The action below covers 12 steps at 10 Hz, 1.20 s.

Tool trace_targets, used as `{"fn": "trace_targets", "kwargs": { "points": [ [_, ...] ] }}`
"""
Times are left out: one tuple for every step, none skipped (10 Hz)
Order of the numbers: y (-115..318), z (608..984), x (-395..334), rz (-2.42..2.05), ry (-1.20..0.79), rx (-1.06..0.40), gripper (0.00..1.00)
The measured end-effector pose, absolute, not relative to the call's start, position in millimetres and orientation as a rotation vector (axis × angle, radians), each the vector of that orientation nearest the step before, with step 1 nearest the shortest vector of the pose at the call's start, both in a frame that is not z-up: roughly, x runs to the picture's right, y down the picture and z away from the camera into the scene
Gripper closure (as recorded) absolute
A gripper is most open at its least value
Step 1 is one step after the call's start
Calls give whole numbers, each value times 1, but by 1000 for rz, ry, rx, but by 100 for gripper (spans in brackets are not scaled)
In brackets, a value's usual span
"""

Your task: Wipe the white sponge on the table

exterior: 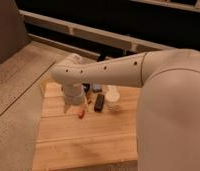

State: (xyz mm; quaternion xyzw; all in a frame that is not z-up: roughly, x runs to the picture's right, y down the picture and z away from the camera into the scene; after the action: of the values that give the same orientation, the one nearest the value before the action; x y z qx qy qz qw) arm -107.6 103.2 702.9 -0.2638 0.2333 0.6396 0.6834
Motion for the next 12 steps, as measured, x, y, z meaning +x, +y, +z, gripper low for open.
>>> {"fn": "trace_targets", "kwargs": {
  "points": [
    [103,703,-108,1434,523,-591,35],
    [102,703,-107,1429,523,-582,35],
    [96,707,-102,1422,535,-553,35],
    [84,716,-90,1403,561,-493,35],
    [61,728,-75,1349,589,-406,35],
    [45,734,-71,1307,588,-365,35],
    [24,740,-70,1254,567,-328,35],
    [4,745,-75,1210,528,-303,35],
    [-15,749,-85,1164,467,-293,35],
    [-28,751,-97,1128,397,-298,35],
    [-38,751,-106,1102,338,-306,35],
    [-52,748,-113,1074,249,-324,35]
  ]
}}
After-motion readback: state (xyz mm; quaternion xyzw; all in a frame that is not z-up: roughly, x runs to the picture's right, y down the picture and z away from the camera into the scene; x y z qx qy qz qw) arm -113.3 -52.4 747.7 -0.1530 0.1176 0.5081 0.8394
